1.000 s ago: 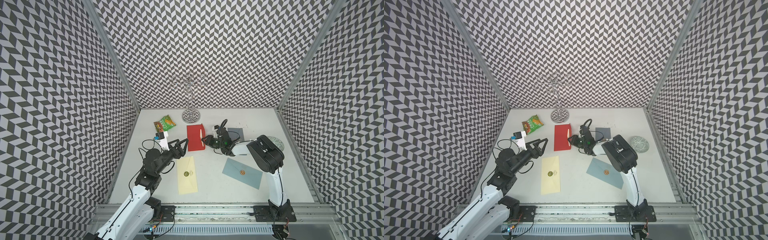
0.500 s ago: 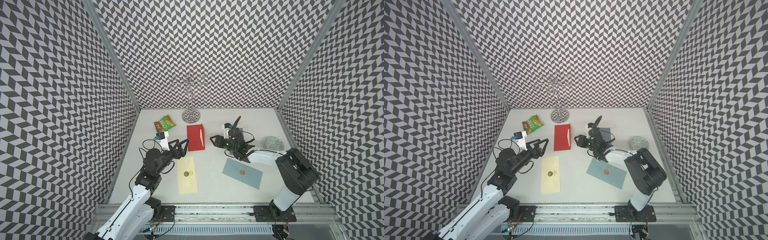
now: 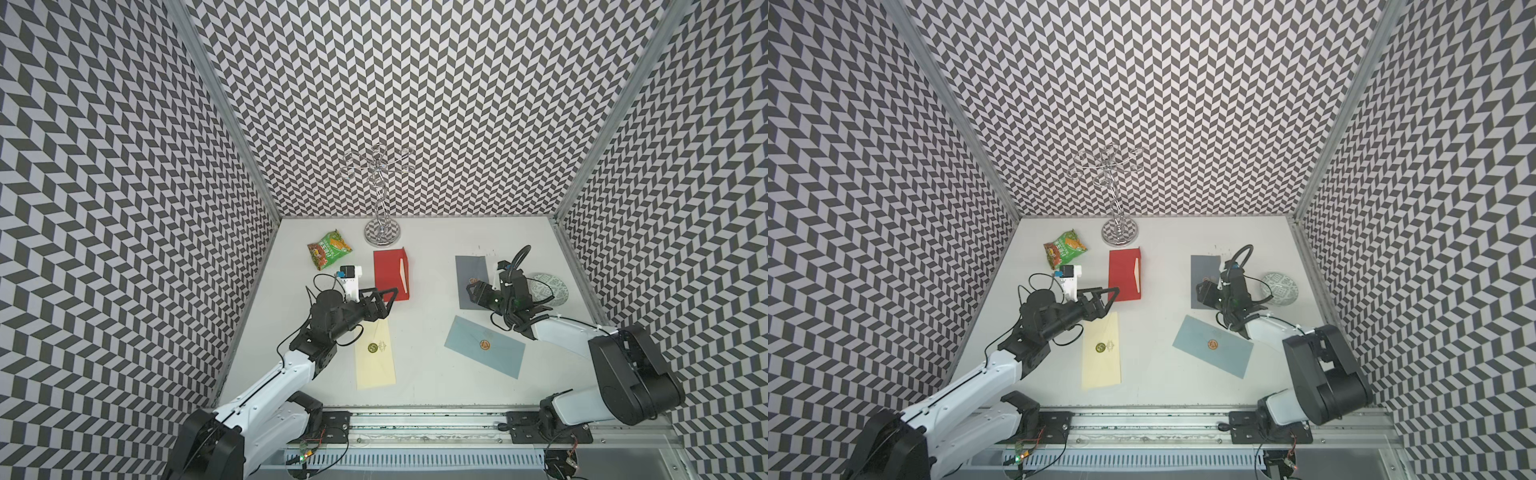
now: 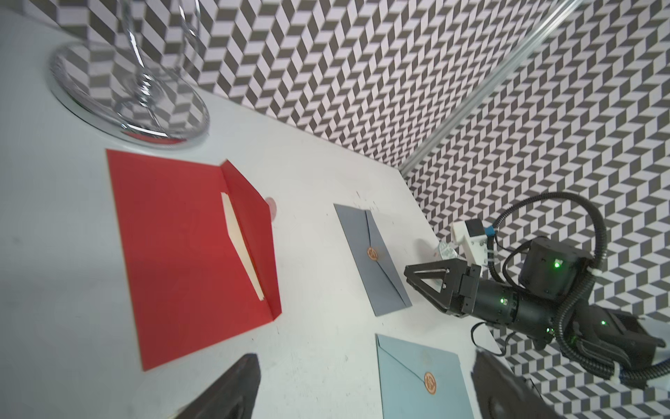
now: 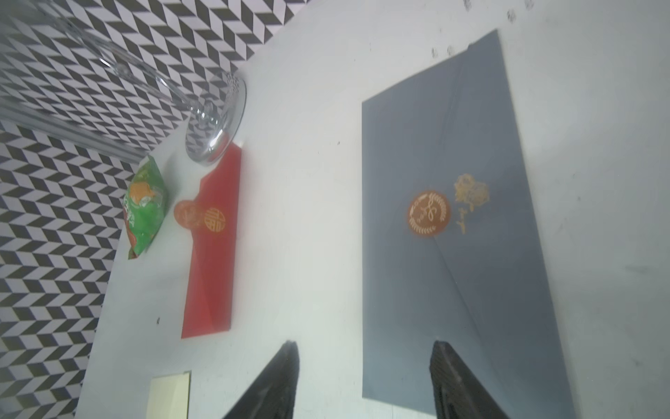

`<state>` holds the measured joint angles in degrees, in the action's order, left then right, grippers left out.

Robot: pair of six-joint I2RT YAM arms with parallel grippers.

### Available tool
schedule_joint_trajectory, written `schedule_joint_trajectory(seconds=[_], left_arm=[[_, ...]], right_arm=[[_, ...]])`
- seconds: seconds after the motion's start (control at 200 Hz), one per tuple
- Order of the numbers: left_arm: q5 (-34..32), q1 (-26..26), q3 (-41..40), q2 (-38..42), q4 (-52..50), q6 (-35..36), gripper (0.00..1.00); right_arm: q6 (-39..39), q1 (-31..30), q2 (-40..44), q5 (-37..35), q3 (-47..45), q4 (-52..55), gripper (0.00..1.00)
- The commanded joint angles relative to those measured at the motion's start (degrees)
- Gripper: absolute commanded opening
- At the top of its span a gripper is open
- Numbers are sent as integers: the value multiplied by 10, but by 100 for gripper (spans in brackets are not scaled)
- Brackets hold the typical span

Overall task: Open the envelope
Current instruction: Pick up the envelope from the center of the board.

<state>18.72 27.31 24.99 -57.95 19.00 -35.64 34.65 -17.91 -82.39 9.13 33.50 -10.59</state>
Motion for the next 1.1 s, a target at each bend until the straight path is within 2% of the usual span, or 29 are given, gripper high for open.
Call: schedule_joint_trajectory(seconds=[0.0, 0.255, 0.416, 0.606, 0.721, 1.092], left_arm=[[4, 32, 39, -41, 25, 16, 94], [29, 116, 96, -159, 34, 41, 94], [40, 146, 148, -230, 25, 58, 94], [38, 160, 217, -324, 35, 45, 94], [49, 165, 276, -379, 4, 45, 91], [35, 165, 390, -493, -65, 60, 90]], right_arm=[[-15, -1, 38, 16, -15, 17, 59], [-14, 16, 65, -12, -44, 27, 60], [-36, 43, 13, -4, -3, 25, 61], [-44, 80, -76, 9, 67, 42, 60], [-51, 94, -112, 11, 90, 45, 60], [-76, 97, -163, 45, 112, 46, 57]])
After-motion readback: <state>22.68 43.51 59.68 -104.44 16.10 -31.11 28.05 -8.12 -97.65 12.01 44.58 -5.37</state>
